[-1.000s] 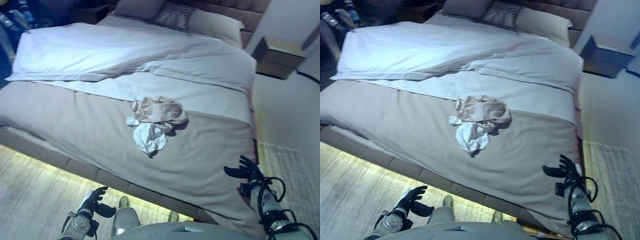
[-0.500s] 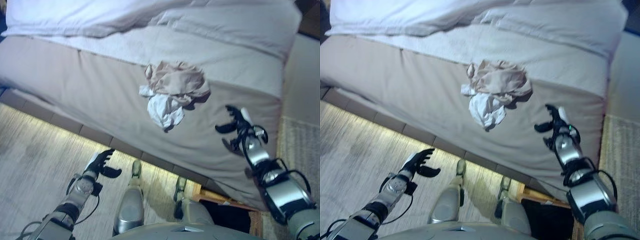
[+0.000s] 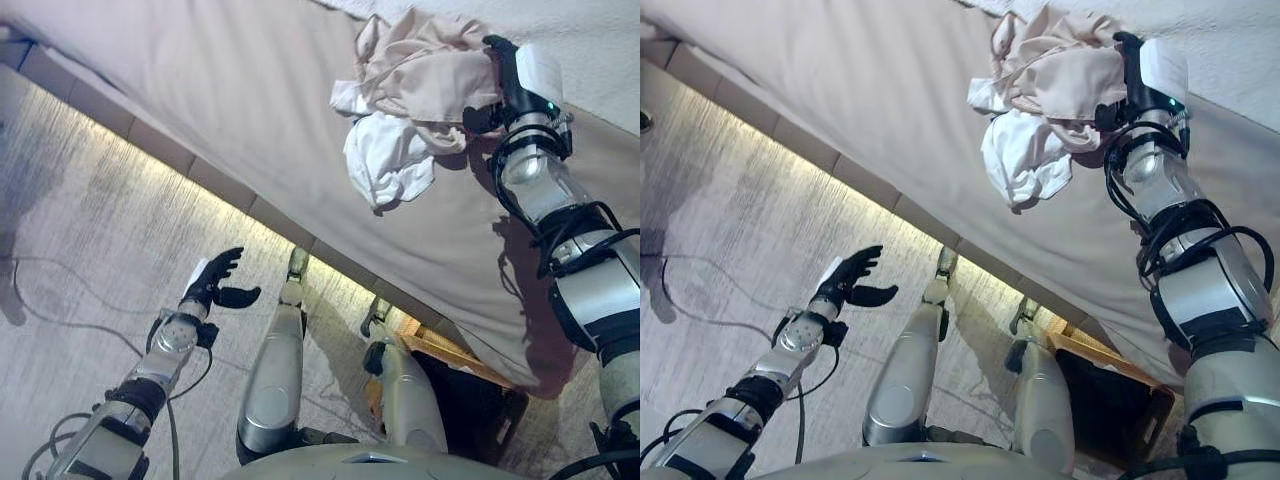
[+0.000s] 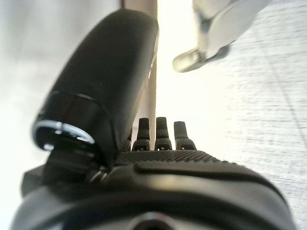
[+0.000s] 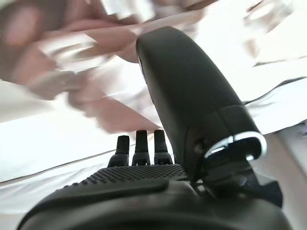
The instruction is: Pick up the clothes from the bed and place them into the basket
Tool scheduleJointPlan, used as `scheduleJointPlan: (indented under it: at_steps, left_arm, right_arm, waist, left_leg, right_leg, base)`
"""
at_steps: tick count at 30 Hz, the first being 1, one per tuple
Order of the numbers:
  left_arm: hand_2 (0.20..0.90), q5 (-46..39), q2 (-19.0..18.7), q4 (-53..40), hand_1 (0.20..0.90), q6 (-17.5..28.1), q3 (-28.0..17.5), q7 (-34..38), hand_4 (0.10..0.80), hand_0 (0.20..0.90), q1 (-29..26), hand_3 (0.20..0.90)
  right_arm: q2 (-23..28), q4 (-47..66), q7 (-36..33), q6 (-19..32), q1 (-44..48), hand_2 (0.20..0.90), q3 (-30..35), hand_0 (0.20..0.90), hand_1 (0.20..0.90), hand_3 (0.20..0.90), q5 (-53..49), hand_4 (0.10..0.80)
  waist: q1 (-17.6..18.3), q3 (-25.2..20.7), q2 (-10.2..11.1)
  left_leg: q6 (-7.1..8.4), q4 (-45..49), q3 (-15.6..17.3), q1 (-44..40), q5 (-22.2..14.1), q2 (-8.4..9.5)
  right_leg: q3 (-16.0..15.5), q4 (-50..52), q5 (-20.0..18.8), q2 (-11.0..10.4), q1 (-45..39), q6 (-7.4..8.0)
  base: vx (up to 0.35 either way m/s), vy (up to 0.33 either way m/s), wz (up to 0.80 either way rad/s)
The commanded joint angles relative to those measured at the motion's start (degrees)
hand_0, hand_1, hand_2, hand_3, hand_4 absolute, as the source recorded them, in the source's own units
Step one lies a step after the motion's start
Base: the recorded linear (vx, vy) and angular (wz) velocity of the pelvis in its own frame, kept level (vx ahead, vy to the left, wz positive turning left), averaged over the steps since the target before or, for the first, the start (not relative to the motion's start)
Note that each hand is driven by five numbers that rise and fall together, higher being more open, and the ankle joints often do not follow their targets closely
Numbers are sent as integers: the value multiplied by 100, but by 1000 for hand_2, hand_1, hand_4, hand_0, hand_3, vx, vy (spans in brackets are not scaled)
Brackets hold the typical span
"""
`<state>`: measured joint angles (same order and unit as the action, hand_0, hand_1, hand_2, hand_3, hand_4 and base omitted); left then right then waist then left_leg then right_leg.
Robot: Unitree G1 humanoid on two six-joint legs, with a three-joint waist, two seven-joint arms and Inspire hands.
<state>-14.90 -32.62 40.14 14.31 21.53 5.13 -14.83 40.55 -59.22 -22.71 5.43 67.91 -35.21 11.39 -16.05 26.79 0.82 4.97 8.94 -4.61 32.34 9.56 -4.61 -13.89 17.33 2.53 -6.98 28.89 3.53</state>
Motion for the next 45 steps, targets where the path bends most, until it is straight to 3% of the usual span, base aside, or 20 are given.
scheduleJointPlan:
  at_steps: [1,3,4,7,10,13,15,18,19,26,33,34,36,40,45]
  left_arm:
    - [900,-398,-333,-378,900,369,-166,-36,800,900,215,900]
    - [900,-542,-440,-599,900,355,-259,-106,800,900,149,900]
    - [900,-617,-459,-675,900,334,-280,-94,800,900,131,900]
    - [900,-858,-545,-1129,900,241,-349,-19,800,900,194,900]
    - [900,-852,-561,-1390,900,152,-332,154,800,900,244,900]
    - [900,-864,-589,-1514,900,2,-330,233,800,900,225,900]
    - [900,-900,-627,-1576,900,-88,-344,259,800,900,220,900]
    - [900,-924,-666,-1601,900,-144,-413,190,800,900,269,900]
    - [900,-932,-687,-1610,900,-151,-434,175,800,900,301,900]
    - [900,-915,-712,-1609,900,-132,-512,57,800,900,454,900]
    - [900,-795,-658,-1524,900,-73,-549,-16,800,900,649,900]
    - [900,-752,-637,-1495,900,-68,-554,-26,800,900,682,900]
    - [900,-726,-622,-1458,900,-69,-559,-38,800,900,715,900]
    - [900,-457,-477,-1168,900,-20,-552,-92,800,900,920,900]
    - [900,-161,-207,-778,900,117,-493,-3,800,900,1189,900]
  right_arm:
    - [605,320,305,-565,278,900,-259,900,900,900,-745,800]
    - [579,-16,733,-1043,295,900,-185,900,900,900,-1462,800]
    - [567,-130,829,-1231,295,900,-122,900,900,900,-1522,800]
    - [548,-649,715,-2148,175,900,226,900,900,900,-1756,800]
    - [459,-1083,914,-2739,132,900,448,900,900,900,-1567,800]
    - [414,-1375,1260,-2795,175,900,518,900,900,900,-1514,800]
    - [396,-1557,1982,-2740,281,900,458,900,900,900,-1528,800]
    - [400,-1576,2150,-2621,176,900,454,900,900,900,-1670,800]
    - [409,-1551,2106,-2548,126,300,473,300,300,200,-1708,100]
    - [509,-1395,1842,-2071,-11,300,601,300,300,200,-1726,100]
    - [540,-1154,1557,-1662,-289,300,843,300,300,200,-2107,100]
    - [528,-1121,1516,-1566,-374,300,926,300,300,200,-2270,100]
    - [515,-1094,1471,-1475,-453,300,1005,300,300,200,-2395,100]
    - [368,-782,1186,-683,-1126,300,1472,300,300,200,-2965,100]
    - [256,99,836,12,-2037,300,2175,300,300,200,-3652,100]
  waist:
    - [-48,-214,36]
    - [-100,-119,45]
    - [-110,-96,45]
    - [-122,116,-55]
    - [-139,244,-141]
    - [-167,295,-209]
    - [-188,297,-299]
    - [-158,297,-369]
    - [-149,297,-378]
    - [-138,295,-378]
    - [-167,59,-211]
    - [-173,24,-186]
    - [-172,-29,-157]
    - [-100,-324,13]
    - [117,-699,167]
  left_leg:
    - [-177,913,-411,929,-346,330]
    - [-218,1299,-486,1277,-431,357]
    - [-216,1470,-535,1322,-662,373]
    - [-299,1954,-623,1656,-840,457]
    - [-394,2117,-627,1732,-968,504]
    - [-430,2187,-650,1781,-1012,532]
    - [-439,2161,-629,1802,-989,550]
    - [-418,2095,-591,1755,-931,550]
    - [-416,2065,-568,1717,-919,542]
    - [-368,1948,-494,1391,-920,495]
    - [-270,1631,-478,844,-955,391]
    - [-269,1477,-444,775,-738,379]
    - [-249,1368,-434,658,-721,360]
    - [-167,818,-302,67,-679,251]
    - [-107,176,-83,-669,-637,94]
  right_leg:
    - [287,287,-465,218,751,-70]
    - [283,638,-392,149,1076,-106]
    - [352,820,-187,140,1133,-62]
    - [469,1248,-39,120,1461,-139]
    - [497,1420,25,123,1568,-187]
    - [463,1498,35,86,1623,-202]
    - [406,1516,42,57,1666,-227]
    - [404,1465,20,62,1654,-245]
    - [395,1442,12,66,1629,-247]
    - [329,1290,9,90,1319,-281]
    - [202,873,16,220,688,-325]
    - [112,703,-169,222,592,-383]
    - [98,596,-181,244,462,-381]
    - [110,60,-248,328,-171,-330]
    - [307,-542,-361,283,-844,-199]
  base:
    - [8,-65,13]
    - [33,-96,10]
    - [63,-85,12]
    - [-2,-13,13]
    - [-23,-17,-11]
    - [-19,-27,0]
    - [0,0,0]
    - [-21,33,0]
    - [-3,26,-5]
    - [5,10,-8]
    - [1,-6,-6]
    - [-72,37,40]
    - [-29,28,-12]
    - [30,47,-1]
    - [-18,136,-18]
